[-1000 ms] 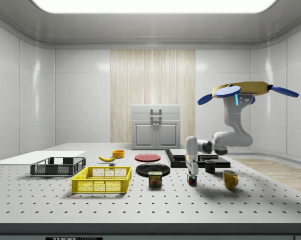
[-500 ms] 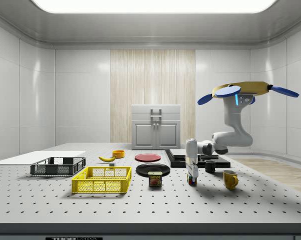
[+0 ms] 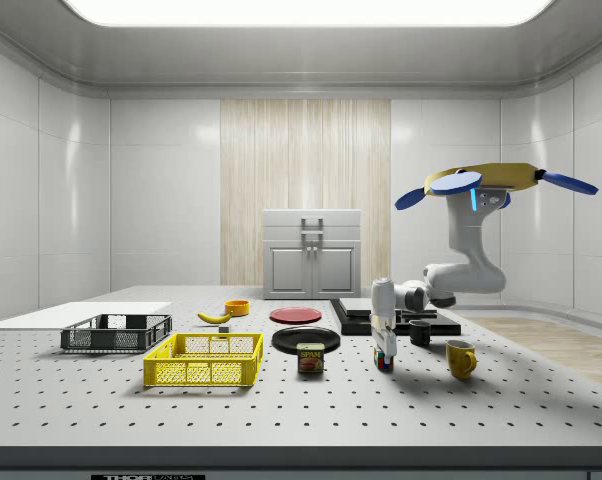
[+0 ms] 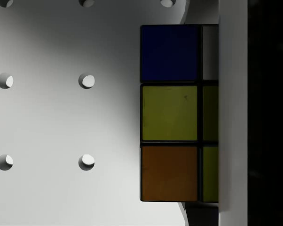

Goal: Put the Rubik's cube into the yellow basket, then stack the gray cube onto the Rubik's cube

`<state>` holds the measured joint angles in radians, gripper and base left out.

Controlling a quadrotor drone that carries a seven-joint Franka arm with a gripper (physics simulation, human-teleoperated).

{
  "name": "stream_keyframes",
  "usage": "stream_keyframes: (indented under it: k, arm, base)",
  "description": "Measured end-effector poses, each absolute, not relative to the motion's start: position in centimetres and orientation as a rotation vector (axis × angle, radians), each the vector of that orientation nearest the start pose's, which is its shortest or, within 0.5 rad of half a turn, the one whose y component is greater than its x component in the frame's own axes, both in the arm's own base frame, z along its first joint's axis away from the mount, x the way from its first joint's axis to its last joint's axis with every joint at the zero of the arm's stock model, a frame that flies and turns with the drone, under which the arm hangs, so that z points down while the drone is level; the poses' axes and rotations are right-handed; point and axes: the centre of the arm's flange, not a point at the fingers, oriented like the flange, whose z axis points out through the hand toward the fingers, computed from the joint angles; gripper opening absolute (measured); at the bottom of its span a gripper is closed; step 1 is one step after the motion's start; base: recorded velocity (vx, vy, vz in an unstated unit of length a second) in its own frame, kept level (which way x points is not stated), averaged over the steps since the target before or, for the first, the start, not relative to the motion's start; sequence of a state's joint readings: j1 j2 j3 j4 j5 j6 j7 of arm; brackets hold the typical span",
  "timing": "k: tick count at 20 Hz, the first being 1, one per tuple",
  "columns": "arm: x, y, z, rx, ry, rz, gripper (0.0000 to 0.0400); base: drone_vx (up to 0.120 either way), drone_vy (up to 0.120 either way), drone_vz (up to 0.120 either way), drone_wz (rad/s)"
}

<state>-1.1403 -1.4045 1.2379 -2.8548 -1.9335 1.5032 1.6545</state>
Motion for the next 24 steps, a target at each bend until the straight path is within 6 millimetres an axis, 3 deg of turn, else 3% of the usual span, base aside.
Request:
stream_keyframes:
  k: [6, 10, 17, 24]
  arm:
    - [30.7, 0.0, 50.6, 0.001, -0.002, 0.785, 0.0326]
    - [30.7, 0.0, 49.1, 0.001, -0.002, 0.785, 0.0325]
    - [30.7, 0.0, 48.0, 0.001, -0.002, 0.785, 0.0325]
    - [30.7, 0.0, 47.7, 0.001, -0.002, 0.785, 0.0325]
  base:
    - [0.000, 0.000, 0.000, 0.000]
    - [0.000, 0.000, 0.120, 0.000]
    - [0.114, 0.000, 0.120, 0.000]
    - [0.120, 0.000, 0.046, 0.000]
